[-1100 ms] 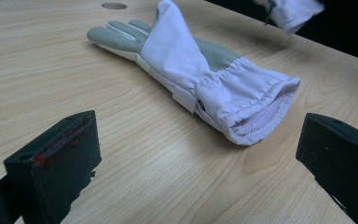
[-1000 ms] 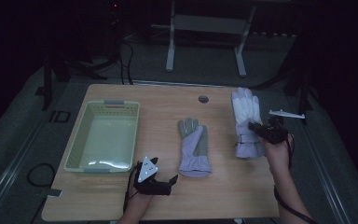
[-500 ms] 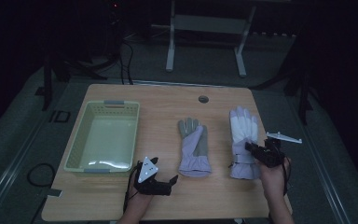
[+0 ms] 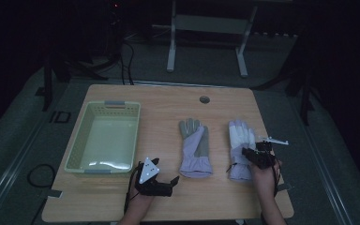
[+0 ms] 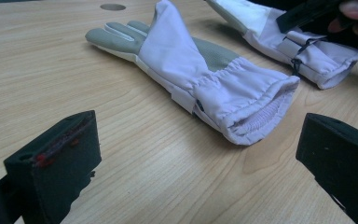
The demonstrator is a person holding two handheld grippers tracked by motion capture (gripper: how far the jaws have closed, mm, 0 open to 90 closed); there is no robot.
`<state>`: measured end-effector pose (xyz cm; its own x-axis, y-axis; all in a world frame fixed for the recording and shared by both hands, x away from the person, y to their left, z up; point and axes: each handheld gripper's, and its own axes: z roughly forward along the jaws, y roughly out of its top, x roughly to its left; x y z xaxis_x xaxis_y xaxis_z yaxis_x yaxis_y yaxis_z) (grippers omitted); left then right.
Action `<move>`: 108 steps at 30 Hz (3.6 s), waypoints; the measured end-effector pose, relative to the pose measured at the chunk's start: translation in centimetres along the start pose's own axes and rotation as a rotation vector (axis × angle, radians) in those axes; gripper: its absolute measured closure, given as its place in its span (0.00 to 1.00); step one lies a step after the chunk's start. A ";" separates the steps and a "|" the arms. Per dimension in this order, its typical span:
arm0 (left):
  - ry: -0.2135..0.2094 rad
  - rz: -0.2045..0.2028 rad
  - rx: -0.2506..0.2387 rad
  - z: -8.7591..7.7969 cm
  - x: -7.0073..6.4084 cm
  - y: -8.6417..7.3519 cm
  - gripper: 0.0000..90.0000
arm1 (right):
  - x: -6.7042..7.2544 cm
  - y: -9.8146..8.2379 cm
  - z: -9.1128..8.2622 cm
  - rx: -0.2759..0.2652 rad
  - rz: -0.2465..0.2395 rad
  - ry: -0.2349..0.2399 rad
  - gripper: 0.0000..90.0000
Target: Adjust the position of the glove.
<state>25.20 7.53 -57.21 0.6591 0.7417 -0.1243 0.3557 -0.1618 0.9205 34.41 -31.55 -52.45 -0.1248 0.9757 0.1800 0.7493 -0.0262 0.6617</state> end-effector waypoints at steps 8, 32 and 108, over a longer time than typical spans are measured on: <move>-0.002 0.001 0.000 0.0 0.0 0.0 0.00 | 0.1 0.2 0.5 0.009 -0.016 -0.001 0.72; -0.008 -0.007 0.004 0.1 0.1 0.0 0.00 | -2.8 2.4 0.1 0.126 -0.436 0.187 0.51; -0.012 0.004 0.004 0.1 0.0 0.0 0.00 | 14.1 8.5 -7.6 0.033 -0.405 0.288 0.88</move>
<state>25.26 7.46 -57.21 0.6681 0.7335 -0.1253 0.3557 -0.1669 0.9196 34.07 -19.66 -38.79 -0.5812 0.8063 0.1097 0.6230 0.3541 0.6974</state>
